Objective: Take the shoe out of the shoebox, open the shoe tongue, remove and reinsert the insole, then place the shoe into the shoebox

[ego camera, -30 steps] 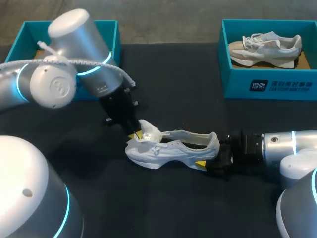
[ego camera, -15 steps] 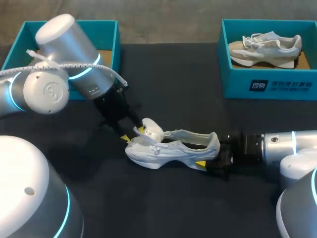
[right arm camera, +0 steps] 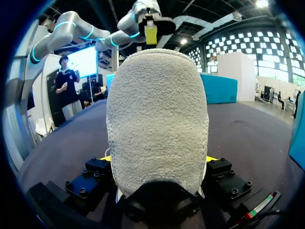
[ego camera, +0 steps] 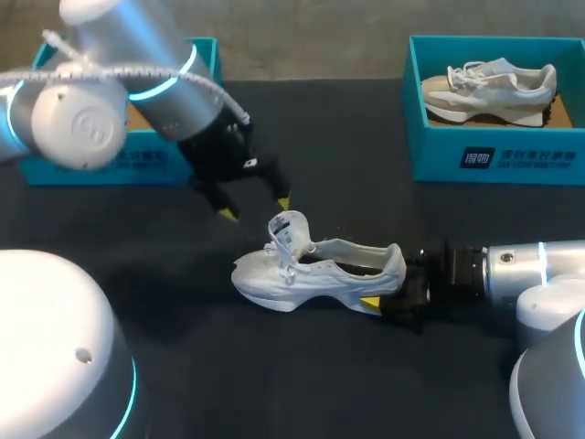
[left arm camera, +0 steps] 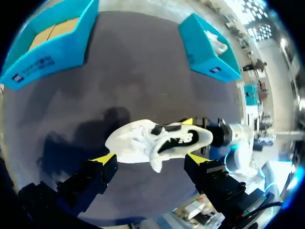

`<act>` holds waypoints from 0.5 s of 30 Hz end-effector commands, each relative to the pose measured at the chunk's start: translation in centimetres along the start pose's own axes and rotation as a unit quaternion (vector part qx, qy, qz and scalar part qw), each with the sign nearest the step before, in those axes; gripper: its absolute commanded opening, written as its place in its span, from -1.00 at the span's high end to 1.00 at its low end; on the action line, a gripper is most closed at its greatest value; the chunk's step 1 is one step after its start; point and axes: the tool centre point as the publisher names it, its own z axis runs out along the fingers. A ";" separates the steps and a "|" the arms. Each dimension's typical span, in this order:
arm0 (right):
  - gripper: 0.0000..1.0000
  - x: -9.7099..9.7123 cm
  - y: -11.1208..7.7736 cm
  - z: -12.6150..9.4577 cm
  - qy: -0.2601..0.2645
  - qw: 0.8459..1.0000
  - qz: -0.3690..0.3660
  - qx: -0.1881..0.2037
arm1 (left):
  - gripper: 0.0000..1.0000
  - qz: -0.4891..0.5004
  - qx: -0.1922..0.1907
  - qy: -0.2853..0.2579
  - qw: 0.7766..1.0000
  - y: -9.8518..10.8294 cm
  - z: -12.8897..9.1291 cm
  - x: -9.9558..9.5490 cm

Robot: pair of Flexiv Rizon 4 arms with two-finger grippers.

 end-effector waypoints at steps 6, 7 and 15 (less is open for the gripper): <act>1.00 0.0 0.0 0.0 0.000 1.000 0.000 0.001 | 0.16 0.130 -0.048 -0.040 0.989 -1.8 -2.4 3.1; 1.00 0.0 0.0 0.0 0.000 1.000 0.000 0.001 | 0.44 0.142 -0.054 -0.040 0.988 -2.0 -2.4 3.3; 1.00 0.0 0.0 0.0 0.000 1.000 0.000 0.001 | 1.00 0.367 -0.110 -0.038 0.923 -2.0 -2.9 4.8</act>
